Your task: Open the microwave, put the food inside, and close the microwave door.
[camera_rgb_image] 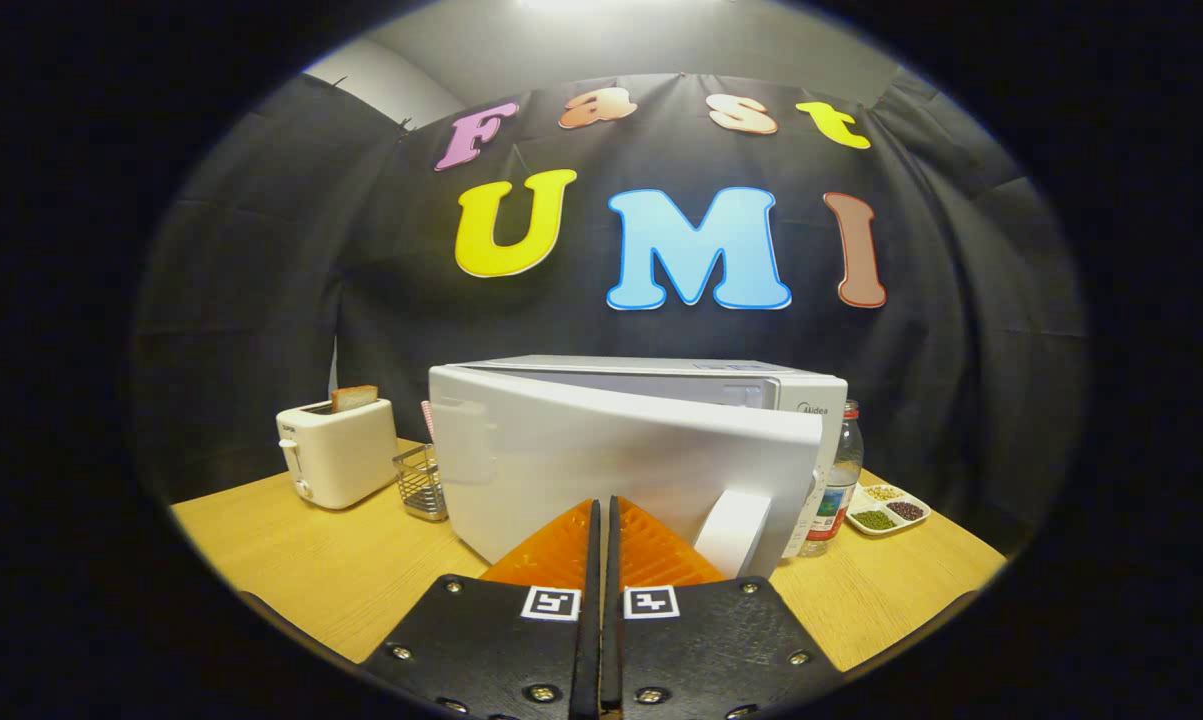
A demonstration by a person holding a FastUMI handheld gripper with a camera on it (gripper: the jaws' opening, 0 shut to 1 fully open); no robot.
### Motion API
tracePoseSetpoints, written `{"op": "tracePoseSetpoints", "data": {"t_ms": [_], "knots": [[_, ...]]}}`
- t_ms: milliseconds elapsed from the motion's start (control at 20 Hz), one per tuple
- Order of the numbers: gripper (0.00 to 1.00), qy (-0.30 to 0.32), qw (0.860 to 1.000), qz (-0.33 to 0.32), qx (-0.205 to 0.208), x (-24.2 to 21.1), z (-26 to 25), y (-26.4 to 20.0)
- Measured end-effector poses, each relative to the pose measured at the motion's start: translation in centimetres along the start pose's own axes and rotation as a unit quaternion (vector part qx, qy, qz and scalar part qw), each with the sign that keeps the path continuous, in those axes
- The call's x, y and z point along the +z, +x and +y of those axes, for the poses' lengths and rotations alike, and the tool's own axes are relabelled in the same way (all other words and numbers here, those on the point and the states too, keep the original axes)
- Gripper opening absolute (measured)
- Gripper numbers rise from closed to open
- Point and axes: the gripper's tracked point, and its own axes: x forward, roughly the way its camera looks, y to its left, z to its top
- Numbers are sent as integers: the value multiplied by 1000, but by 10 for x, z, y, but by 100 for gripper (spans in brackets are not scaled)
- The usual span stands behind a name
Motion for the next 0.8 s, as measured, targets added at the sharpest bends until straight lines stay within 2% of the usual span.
{"op": "tracePoseSetpoints", "data": {"t_ms": [400, 800], "knots": [[2, -10, 998, 4, -56, 1, -48, 58], [2, -9, 995, 4, -104, 2, -71, 116]]}}
